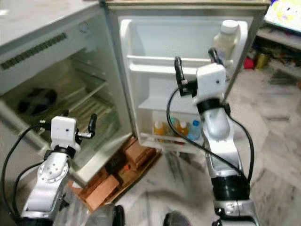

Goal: Restocking fridge

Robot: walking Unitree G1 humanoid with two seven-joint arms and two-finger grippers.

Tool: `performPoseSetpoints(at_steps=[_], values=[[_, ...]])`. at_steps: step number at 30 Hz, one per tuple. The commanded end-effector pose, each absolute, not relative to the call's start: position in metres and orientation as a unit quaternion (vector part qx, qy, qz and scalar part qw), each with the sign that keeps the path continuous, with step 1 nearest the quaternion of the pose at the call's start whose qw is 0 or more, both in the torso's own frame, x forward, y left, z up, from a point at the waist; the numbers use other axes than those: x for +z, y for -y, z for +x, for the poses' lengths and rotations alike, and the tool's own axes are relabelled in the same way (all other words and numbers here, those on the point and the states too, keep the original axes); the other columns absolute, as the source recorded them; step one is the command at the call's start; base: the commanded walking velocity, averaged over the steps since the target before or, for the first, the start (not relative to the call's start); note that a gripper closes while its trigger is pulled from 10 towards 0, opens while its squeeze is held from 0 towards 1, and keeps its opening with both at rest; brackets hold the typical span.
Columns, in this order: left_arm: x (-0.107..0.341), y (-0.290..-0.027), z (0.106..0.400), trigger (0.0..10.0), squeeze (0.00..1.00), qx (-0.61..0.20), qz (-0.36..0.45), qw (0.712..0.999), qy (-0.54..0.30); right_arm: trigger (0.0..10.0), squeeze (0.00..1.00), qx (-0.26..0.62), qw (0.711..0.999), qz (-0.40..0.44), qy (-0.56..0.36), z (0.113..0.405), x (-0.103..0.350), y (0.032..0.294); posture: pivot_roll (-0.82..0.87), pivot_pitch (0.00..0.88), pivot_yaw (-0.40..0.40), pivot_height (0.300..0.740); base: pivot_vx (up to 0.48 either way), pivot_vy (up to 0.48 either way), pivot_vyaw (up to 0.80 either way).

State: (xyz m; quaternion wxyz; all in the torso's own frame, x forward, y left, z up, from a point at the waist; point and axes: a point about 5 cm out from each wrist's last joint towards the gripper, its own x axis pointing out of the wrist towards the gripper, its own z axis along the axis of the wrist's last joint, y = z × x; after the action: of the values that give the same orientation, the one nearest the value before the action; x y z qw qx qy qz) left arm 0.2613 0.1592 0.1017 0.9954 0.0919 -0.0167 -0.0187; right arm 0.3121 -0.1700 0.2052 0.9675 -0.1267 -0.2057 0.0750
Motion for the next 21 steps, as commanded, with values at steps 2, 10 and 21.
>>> performPoseSetpoints(at_steps=[2,10,21], values=[[0.1,-0.158,0.261,10.0,0.0,-0.018,0.096,0.995,0.013,10.0,0.0,0.084,0.979,-0.115,0.148,0.313,0.183,0.172,0.08,0.035,0.047,0.74,0.0,0.0,0.0],[0.098,-0.157,0.261,10.0,0.0,-0.028,0.092,0.995,0.009,10.0,0.0,0.088,0.988,-0.11,0.071,0.305,0.143,0.175,0.07,0.033,0.05,0.74,0.0,0.0,0.0],[0.076,-0.155,0.253,10.0,0.0,-0.025,0.096,0.995,-0.028,10.0,0.0,0.128,0.989,-0.076,-0.015,0.282,0.093,0.164,0.05,0.028,0.044,0.74,0.0,-0.407,0.0]])
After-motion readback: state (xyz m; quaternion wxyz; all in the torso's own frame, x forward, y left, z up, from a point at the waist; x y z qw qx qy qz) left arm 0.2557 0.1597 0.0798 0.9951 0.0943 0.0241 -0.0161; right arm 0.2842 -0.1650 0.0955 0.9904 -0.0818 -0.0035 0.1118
